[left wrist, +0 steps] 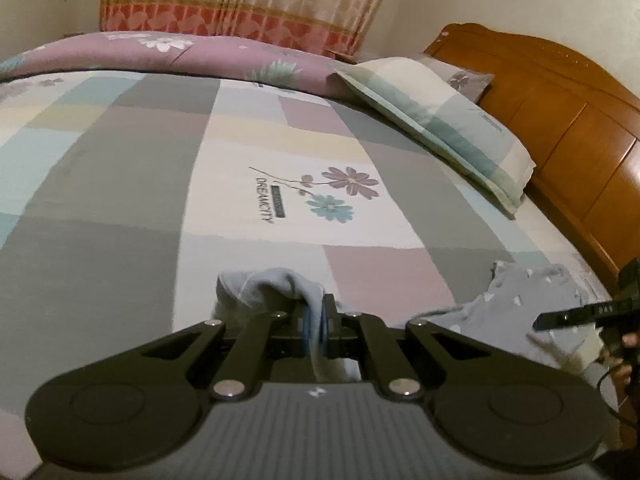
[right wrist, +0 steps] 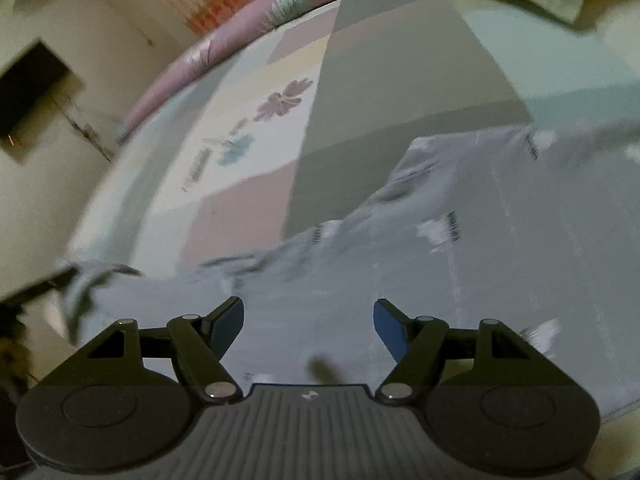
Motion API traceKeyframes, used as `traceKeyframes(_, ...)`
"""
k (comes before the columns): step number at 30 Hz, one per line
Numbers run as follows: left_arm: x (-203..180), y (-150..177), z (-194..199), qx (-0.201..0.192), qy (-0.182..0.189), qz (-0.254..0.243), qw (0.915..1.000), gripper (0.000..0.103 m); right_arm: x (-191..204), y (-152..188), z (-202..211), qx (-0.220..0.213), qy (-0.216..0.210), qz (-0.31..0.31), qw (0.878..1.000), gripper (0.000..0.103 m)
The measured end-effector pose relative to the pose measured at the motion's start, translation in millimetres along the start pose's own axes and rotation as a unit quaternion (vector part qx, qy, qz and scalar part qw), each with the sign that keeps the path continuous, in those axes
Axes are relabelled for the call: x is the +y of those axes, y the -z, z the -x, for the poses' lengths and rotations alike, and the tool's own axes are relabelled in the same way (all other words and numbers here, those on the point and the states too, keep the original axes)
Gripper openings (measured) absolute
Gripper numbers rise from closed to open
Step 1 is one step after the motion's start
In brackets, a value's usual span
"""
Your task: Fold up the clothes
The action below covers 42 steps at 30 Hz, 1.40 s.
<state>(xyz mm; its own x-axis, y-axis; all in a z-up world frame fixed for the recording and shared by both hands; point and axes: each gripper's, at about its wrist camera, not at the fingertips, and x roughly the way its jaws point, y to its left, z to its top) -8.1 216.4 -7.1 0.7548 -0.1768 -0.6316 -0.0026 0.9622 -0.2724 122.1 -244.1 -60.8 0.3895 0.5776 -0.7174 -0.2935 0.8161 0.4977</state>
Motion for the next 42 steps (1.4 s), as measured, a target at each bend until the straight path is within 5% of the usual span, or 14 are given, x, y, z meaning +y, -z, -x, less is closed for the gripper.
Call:
traceKeyframes(7, 17, 19, 0, 0.012, -0.012, 0.015, 0.9997, 0.004, 16, 4, -1, -0.008, 0.056, 0.095, 0.994, 0.076)
traceKeyframes(10, 16, 24, 1, 0.016, -0.018, 0.013, 0.9996, 0.004, 36, 0, -4, -0.024, 0.068, 0.167, 0.983, 0.066)
traceKeyframes(16, 33, 45, -14, 0.096, -0.058, 0.035, 0.9931, 0.015, 74, -21, -29, -0.019, 0.067, 0.257, 0.964, 0.048)
traceKeyframes(23, 49, 42, 5, 0.093, -0.105, 0.043, 0.9891, 0.025, 101, -31, -78, -0.010, 0.116, 0.326, 0.938, 0.046)
traceKeyframes(26, 33, 31, 4, 0.083, -0.096, 0.006, 0.9919, 0.027, 97, -30, -90, 0.002, 0.140, 0.335, 0.932, 0.046)
traceKeyframes(31, -22, 0, -35, 0.088, -0.046, -0.109, 0.9891, 0.044, 83, -39, -90, 0.016, 0.141, 0.290, 0.946, 0.047)
traceKeyframes(42, -146, -11, -146, 0.103, 0.051, -0.283, 0.9522, 0.053, 70, -10, -82, 0.027, 0.167, 0.279, 0.945, 0.060)
